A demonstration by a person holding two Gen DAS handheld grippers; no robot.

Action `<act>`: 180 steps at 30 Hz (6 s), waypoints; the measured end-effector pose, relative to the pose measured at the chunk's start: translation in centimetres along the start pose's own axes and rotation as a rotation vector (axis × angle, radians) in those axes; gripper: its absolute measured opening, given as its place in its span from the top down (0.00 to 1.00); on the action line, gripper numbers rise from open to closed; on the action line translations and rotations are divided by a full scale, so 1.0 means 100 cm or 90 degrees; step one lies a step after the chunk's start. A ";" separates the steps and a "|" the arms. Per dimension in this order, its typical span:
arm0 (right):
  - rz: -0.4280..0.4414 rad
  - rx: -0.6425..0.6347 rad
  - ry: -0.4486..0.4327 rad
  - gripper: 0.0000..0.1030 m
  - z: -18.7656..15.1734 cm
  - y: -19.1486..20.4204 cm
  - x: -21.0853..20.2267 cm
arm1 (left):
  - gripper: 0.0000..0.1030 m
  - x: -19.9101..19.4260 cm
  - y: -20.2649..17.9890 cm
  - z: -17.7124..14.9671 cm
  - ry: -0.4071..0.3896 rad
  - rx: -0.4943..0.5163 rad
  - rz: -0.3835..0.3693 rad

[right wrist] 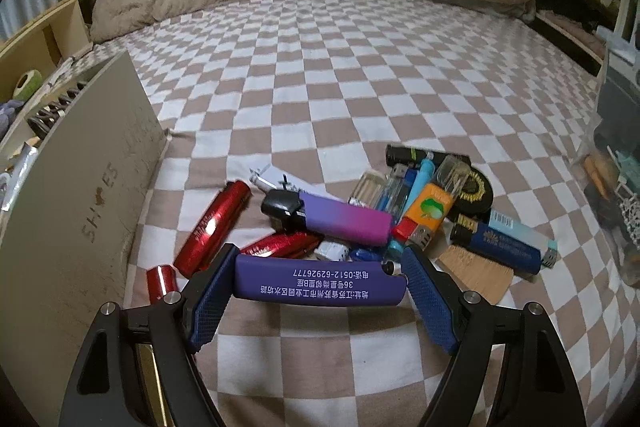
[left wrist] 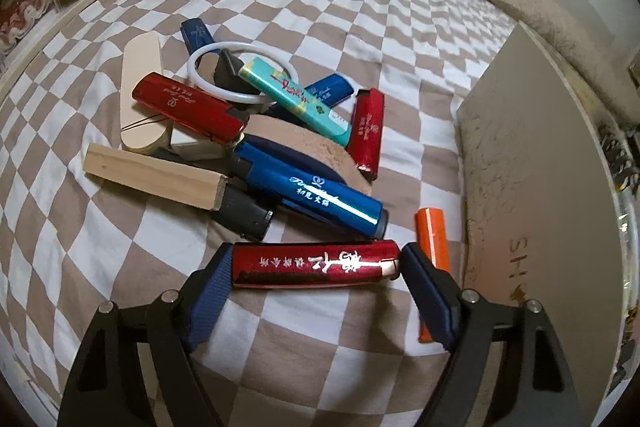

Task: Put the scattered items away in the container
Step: 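Carry the purple lighter and red lighter over the SHOES box with both tools, then open the right tool dropping the purple lighter into the box while the left tool releases the red lighter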

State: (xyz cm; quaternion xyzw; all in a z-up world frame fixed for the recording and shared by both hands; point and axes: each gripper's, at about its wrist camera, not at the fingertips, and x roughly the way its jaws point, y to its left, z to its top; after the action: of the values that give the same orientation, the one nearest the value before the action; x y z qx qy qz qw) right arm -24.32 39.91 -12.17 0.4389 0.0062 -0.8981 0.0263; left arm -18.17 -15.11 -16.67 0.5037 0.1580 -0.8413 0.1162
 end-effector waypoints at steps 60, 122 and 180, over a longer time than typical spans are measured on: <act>0.132 -0.169 -0.250 0.20 0.007 0.135 -0.103 | 0.19 -0.118 -0.061 -0.033 -0.355 0.171 -0.126; 0.206 -0.553 -0.112 0.20 0.071 0.296 -0.090 | 0.11 -0.121 -0.105 -0.074 -0.256 0.246 -0.328; 0.210 -0.485 -0.111 0.01 0.049 0.255 -0.103 | 0.11 -0.116 -0.092 -0.068 -0.251 0.220 -0.353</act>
State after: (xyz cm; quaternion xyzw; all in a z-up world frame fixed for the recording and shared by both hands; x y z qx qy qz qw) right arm -20.53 14.74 -0.70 0.3157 0.2650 -0.8490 0.3306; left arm -10.54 -3.58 -8.06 0.2823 0.1188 -0.9358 -0.1747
